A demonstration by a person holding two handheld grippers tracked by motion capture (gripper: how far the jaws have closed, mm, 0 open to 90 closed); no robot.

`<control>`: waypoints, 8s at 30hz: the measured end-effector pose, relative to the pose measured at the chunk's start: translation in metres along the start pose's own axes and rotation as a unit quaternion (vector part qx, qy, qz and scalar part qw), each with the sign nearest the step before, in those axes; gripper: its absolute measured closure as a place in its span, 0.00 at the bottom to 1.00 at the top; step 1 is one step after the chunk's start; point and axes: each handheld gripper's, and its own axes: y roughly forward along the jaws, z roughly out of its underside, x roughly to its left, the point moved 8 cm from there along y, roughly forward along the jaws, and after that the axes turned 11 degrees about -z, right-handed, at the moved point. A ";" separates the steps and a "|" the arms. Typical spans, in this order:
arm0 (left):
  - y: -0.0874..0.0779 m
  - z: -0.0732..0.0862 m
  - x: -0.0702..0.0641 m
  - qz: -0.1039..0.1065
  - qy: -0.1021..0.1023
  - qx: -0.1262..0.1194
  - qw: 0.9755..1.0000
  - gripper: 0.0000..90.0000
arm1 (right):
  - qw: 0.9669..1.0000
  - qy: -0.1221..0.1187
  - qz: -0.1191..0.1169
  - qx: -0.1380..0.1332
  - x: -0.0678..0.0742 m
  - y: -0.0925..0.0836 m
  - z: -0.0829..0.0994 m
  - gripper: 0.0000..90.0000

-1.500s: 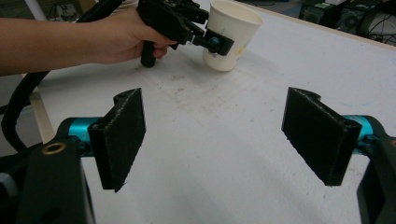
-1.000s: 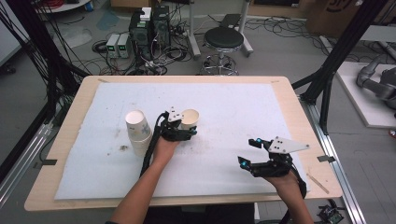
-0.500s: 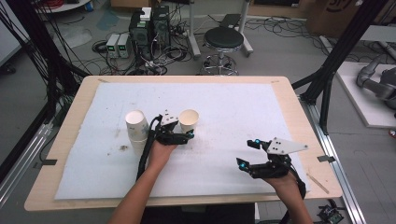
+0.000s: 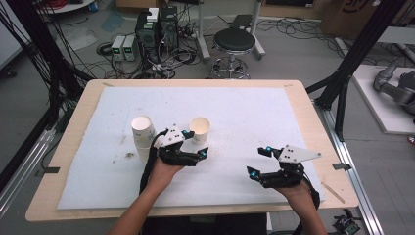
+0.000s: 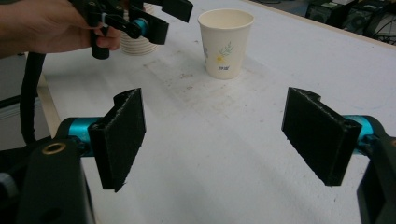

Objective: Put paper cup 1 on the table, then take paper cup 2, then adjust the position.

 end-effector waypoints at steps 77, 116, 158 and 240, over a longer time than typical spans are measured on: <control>-0.188 0.048 0.109 -0.109 -0.065 -0.108 0.986 0.17 | 0.999 0.019 0.048 -0.008 -0.016 -0.015 0.008 0.24; -0.173 -0.007 0.108 -0.103 -0.048 -0.080 0.990 0.17 | 0.999 0.021 0.044 -0.006 -0.012 -0.009 0.010 0.24; -0.120 -0.036 0.115 -0.068 -0.037 -0.032 0.996 0.36 | 0.999 0.026 0.038 -0.007 -0.011 -0.010 0.010 0.25; -0.054 -0.069 -0.015 0.119 0.017 -0.065 0.991 0.38 | 1.000 0.009 -0.023 -0.007 0.010 -0.001 -0.011 0.22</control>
